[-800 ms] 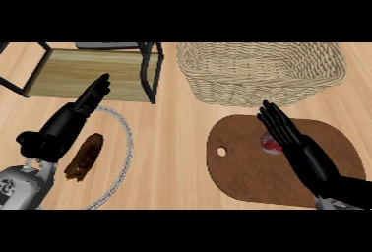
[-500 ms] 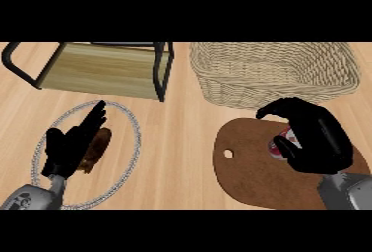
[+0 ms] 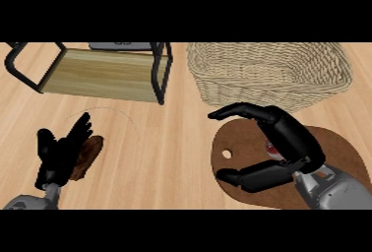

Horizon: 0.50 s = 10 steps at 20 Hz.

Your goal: Pick the can from the cutting board and place it in the basket

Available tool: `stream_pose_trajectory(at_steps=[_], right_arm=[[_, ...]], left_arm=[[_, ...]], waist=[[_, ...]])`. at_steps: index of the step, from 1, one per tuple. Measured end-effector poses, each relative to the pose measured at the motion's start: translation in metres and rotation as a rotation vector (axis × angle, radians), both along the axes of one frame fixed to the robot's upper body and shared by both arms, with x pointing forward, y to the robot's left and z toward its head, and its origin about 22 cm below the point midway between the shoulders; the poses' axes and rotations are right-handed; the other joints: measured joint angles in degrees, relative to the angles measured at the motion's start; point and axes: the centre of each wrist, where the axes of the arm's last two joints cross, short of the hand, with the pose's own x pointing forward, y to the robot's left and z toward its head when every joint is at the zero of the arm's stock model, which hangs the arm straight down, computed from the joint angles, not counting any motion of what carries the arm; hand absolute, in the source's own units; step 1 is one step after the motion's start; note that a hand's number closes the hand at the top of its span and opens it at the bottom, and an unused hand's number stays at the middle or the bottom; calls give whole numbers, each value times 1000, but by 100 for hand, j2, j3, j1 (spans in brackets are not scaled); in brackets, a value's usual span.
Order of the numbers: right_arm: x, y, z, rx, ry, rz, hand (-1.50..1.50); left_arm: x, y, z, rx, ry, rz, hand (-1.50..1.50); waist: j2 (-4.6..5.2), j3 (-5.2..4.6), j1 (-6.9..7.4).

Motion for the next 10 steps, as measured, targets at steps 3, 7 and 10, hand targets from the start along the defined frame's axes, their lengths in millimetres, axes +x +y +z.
stream_pose_trajectory(at_steps=[3,7,10], right_arm=[[6,-12,20,-203,-84,-114,-150],[13,-36,66,-473,-195,-266,-150],[12,-49,106,-650,-248,-318,-150]], left_arm=[[-3,5,-2,5,17,26,0],[-7,11,-3,3,36,46,0],[-9,12,-4,3,38,47,0]], waist=[[-30,-9,-79],[-62,-22,-147],[-58,-25,-171]])
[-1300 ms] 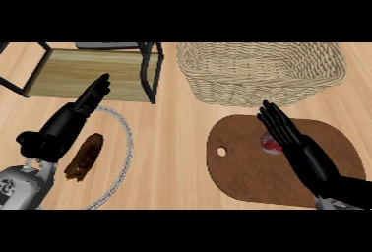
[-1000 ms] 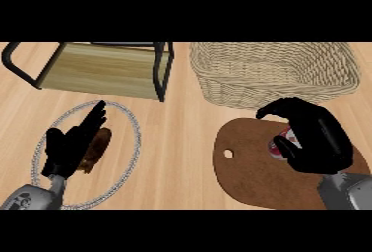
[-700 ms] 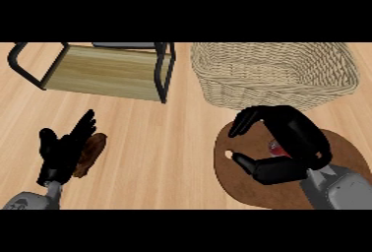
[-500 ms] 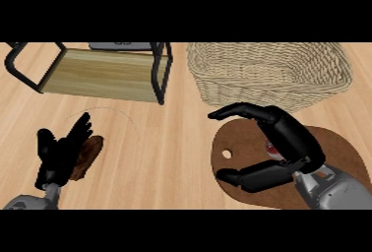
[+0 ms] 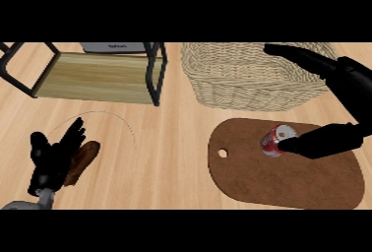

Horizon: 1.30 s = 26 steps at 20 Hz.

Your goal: Pick the can from the cutting board and place it in the basket

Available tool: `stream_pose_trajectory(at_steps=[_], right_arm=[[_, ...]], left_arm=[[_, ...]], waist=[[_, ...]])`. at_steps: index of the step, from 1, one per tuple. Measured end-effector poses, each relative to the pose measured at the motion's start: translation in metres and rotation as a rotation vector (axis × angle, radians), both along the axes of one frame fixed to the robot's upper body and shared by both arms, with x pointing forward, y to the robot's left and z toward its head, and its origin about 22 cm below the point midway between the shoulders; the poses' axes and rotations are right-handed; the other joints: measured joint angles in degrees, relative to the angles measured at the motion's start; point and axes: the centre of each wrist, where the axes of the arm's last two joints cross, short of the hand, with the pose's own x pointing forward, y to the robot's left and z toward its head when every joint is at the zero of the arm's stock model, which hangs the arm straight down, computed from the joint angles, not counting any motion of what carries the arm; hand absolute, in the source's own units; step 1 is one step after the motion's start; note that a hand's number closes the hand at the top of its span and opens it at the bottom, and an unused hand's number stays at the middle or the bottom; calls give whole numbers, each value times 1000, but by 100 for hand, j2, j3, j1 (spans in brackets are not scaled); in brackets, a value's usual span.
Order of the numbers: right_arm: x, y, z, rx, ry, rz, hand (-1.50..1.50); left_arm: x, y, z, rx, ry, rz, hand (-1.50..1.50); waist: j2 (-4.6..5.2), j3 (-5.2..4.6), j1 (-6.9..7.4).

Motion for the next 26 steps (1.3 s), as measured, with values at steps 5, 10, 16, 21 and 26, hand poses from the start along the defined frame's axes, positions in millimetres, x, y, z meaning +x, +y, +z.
stream_pose_trajectory(at_steps=[5,10,16,21,26], right_arm=[[-9,-19,64,-213,11,-38,-150],[-14,-40,107,-402,137,-22,-150],[-20,-57,142,-537,247,-9,-150],[-21,-63,147,-552,285,2,-150],[-18,-64,135,-536,315,19,-150]], left_arm=[[-3,0,-1,-3,-5,-3,0],[-4,-1,-1,-5,-7,-5,0],[-6,-11,2,-12,-8,-17,0],[-12,-11,0,-20,-10,-22,0],[-13,-11,-1,-18,-9,-24,0]], waist=[[11,4,10],[29,4,16],[50,8,77],[61,20,99],[67,29,90]])
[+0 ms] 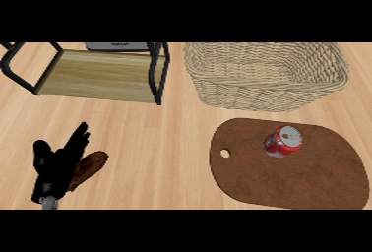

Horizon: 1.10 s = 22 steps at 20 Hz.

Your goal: Pick the can from the cutting board and place it in the basket

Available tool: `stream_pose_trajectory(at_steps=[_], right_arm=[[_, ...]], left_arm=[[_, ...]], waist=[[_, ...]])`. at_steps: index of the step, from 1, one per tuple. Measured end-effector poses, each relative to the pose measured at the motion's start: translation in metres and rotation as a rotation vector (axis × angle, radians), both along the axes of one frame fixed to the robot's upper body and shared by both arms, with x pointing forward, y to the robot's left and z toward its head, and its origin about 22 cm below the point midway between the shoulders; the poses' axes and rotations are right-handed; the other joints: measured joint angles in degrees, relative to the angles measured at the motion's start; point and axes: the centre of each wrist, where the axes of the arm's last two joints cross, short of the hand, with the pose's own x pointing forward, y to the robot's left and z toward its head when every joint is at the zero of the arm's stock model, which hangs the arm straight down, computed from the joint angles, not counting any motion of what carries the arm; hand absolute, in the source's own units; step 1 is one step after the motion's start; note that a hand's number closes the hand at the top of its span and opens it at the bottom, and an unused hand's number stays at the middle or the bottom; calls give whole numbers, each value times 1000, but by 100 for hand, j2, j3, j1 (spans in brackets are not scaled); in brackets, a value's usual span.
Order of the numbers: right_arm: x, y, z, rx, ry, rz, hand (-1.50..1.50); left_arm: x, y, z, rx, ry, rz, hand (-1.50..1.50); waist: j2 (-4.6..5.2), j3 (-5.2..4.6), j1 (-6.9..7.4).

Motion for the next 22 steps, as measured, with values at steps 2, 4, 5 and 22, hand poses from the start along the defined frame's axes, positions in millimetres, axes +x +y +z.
stream_pose_trajectory(at_steps=[2,4,5,22], right_arm=[[3,2,-8,14,4,1,-150],[5,6,-18,28,13,5,-150],[6,8,-22,31,17,6,-150],[15,29,-125,-18,42,-13,-150]], left_arm=[[1,0,1,-3,3,-4,0],[-1,-1,-1,1,-7,-3,0],[-1,-2,0,3,-8,-3,0],[-4,1,-1,-9,5,-15,0]], waist=[[6,-1,10],[4,6,11],[5,7,23],[14,21,16]])
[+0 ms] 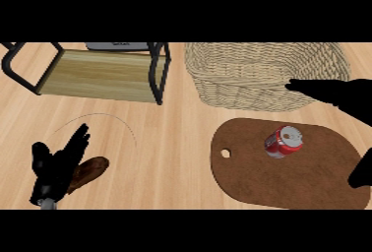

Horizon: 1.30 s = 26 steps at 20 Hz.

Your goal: Pick the can from the cutting board and place it in the basket

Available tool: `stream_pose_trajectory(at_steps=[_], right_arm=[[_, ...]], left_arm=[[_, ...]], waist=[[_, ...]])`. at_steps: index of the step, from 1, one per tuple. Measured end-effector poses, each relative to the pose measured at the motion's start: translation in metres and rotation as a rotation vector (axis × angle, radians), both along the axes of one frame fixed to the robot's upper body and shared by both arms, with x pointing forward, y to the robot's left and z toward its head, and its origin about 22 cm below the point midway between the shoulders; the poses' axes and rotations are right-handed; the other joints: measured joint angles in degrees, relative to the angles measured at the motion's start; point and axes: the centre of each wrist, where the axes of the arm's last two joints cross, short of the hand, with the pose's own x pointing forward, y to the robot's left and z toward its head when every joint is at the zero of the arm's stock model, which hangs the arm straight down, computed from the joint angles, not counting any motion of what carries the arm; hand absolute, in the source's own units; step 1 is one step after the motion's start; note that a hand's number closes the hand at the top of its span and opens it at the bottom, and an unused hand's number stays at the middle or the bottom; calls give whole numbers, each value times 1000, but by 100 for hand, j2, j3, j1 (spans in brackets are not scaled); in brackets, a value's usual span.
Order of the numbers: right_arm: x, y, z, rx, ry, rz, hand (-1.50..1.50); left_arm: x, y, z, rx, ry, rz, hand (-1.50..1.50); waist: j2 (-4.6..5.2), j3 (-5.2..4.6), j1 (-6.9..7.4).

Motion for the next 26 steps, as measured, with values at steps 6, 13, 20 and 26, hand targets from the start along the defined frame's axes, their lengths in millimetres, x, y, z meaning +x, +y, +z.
stream_pose_trajectory(at_steps=[6,13,20,26], right_arm=[[1,1,-30,12,-3,-7,-150],[7,2,-52,10,-19,-12,-150],[10,6,-74,20,-24,-5,-150],[13,10,-94,-34,0,-1,-150]], left_arm=[[-2,-2,1,0,2,1,0],[-2,-2,-1,2,-1,0,0],[-7,3,-2,0,-5,-2,0],[-8,1,-2,6,-5,-1,0]], waist=[[-2,-1,7],[-7,6,12],[-32,1,16],[-19,8,24]])
